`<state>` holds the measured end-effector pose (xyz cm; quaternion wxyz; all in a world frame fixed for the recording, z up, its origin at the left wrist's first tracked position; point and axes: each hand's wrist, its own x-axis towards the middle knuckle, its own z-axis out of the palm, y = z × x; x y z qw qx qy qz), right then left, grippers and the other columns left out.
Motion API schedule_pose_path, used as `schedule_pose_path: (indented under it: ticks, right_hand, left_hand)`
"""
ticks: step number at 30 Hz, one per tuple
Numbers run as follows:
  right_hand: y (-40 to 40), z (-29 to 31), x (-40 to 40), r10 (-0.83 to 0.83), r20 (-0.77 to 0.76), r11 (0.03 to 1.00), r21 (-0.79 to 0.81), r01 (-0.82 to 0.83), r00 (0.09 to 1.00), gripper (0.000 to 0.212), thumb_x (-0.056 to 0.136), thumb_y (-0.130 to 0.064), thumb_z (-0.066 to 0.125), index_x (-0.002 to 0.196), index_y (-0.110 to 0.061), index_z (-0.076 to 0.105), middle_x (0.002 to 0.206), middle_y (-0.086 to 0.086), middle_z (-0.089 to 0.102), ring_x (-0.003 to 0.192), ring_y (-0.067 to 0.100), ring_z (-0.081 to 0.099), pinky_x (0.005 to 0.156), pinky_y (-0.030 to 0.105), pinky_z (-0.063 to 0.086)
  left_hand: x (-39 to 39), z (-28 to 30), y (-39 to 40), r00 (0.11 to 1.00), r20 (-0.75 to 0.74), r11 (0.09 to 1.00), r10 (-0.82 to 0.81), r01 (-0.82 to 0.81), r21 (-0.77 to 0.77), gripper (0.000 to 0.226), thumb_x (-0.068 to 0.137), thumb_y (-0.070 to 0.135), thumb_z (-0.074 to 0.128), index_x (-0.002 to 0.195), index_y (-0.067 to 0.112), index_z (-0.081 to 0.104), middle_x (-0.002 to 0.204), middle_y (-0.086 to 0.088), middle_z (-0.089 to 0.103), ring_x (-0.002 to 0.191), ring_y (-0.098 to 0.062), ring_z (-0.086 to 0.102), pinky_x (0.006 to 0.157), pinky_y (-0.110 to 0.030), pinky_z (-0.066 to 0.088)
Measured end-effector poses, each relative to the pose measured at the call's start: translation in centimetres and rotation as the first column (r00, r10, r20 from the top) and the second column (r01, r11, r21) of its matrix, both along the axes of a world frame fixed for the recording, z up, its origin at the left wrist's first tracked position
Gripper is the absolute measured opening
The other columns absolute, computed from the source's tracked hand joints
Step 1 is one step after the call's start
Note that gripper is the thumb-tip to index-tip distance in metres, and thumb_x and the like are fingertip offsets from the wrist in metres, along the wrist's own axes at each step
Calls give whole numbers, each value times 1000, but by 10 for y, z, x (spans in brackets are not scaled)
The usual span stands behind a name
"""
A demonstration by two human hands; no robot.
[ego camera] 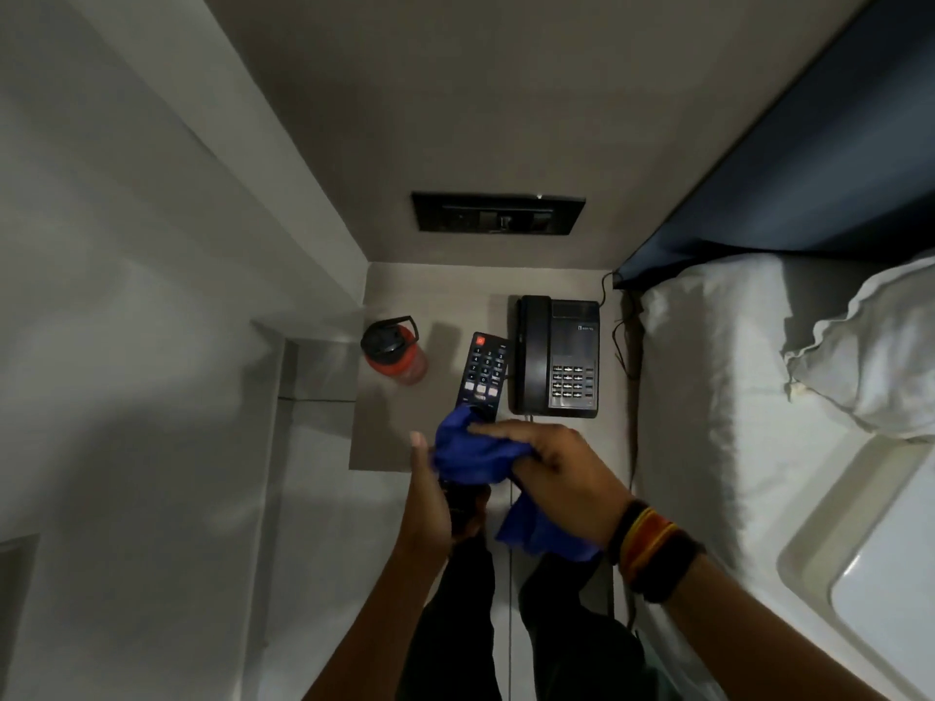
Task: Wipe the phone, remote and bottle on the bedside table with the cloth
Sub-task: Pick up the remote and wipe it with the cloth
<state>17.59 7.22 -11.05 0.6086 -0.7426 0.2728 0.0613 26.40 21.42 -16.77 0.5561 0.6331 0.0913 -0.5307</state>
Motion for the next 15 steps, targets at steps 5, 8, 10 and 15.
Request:
schedule_pose_path:
  ticks: [5, 8, 10, 15]
  right_hand:
    - [-43, 2, 19, -349, 54, 933, -77, 353, 935, 50, 96, 0, 43, 137, -25, 53, 141, -2, 54, 104, 2, 63, 91, 20, 53]
    - [-57, -1, 38, -128, -49, 929, -357, 102, 991, 58, 93, 3, 46, 145, -24, 44, 156, 4, 38, 136, 19, 46, 113, 36, 37]
    - [-49, -4, 36, 55, -77, 870, -485, -86, 996, 65, 91, 5, 49, 148, -23, 38, 159, 0, 29, 146, 18, 26, 118, 33, 20]
    - [-6, -7, 5, 194, -32, 902, -386, -191, 981, 63, 89, 2, 48, 145, -27, 44, 156, -4, 37, 143, 10, 32, 118, 26, 24]
  left_hand:
    - [7, 5, -6, 987, 129, 989, -96, 109, -95, 115, 76, 99, 16, 108, -2, 62, 60, -8, 60, 39, -14, 50, 37, -18, 39]
    - [7, 5, -10, 985, 139, 989, -102, 116, -96, 108, 86, 89, 13, 116, -3, 60, 59, -8, 59, 37, -14, 49, 36, -17, 38]
    - [8, 3, -11, 987, 141, 993, -74, 86, -78, 104, 87, 88, 13, 114, 1, 64, 57, -6, 60, 37, -14, 51, 36, -18, 39]
    - [14, 2, -15, 984, 172, 999, -40, 37, 22, 88, 79, 96, 16, 85, 40, 84, 67, 5, 78, 59, -8, 72, 57, -27, 58]
